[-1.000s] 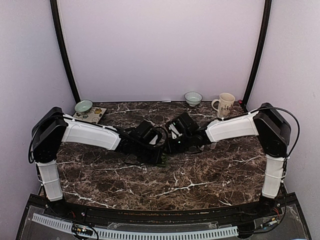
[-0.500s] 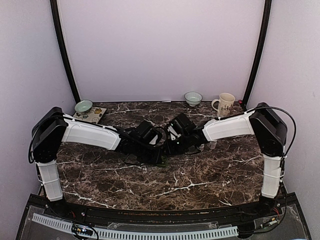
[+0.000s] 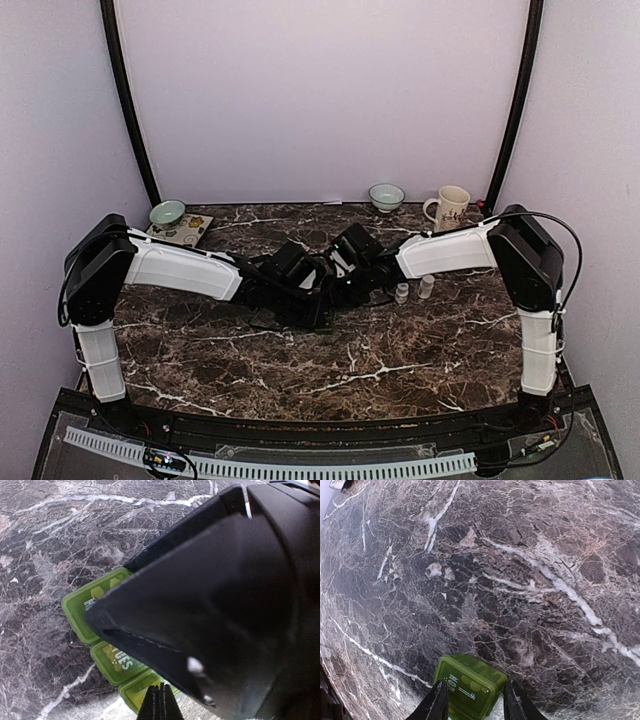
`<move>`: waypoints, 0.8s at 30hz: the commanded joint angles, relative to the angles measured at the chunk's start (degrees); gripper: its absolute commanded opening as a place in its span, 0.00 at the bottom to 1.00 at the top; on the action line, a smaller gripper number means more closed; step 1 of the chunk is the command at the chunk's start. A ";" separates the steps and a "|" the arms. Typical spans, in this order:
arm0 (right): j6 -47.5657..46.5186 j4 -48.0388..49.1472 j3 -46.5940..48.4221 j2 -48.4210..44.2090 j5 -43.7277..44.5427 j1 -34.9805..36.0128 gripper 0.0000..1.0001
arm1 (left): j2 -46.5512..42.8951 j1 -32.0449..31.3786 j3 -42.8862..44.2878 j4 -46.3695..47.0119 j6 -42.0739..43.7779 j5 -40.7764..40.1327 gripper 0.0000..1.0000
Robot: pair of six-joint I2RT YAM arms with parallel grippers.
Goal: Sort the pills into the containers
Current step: Close the lid of the pill container in the compartment of the pill container.
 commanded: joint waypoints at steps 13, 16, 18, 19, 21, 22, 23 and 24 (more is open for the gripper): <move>5.75 -4.52 3.61 4.68 -0.58 -0.24 0.28 | 0.29 -0.34 -2.70 1.70 0.24 -0.19 0.00; 5.92 -4.96 3.31 5.06 -0.31 -0.19 0.25 | 0.12 -0.34 -3.06 2.08 0.23 -0.51 0.00; 5.72 -5.29 3.03 5.33 -0.28 -0.10 0.25 | 0.11 -0.34 -3.24 2.21 0.14 -0.58 0.00; 5.52 -5.36 2.69 5.42 -0.13 -0.10 0.25 | 0.11 -0.27 -3.34 2.31 0.14 -0.65 0.00; 5.37 -5.21 2.18 5.65 -0.42 0.04 0.24 | 0.11 -0.25 -3.53 2.49 0.05 -0.68 0.00; 5.39 -4.94 1.87 5.70 -0.54 0.12 0.24 | 0.11 -0.18 -3.60 2.55 0.03 -0.65 0.00; 5.50 -4.57 1.60 5.54 -0.65 0.04 0.25 | 0.06 -0.16 -3.64 2.50 -0.08 -0.70 0.00; 5.62 -3.92 1.33 5.16 -0.78 0.10 0.26 | -0.04 -0.10 -3.56 2.53 -0.11 -0.60 0.00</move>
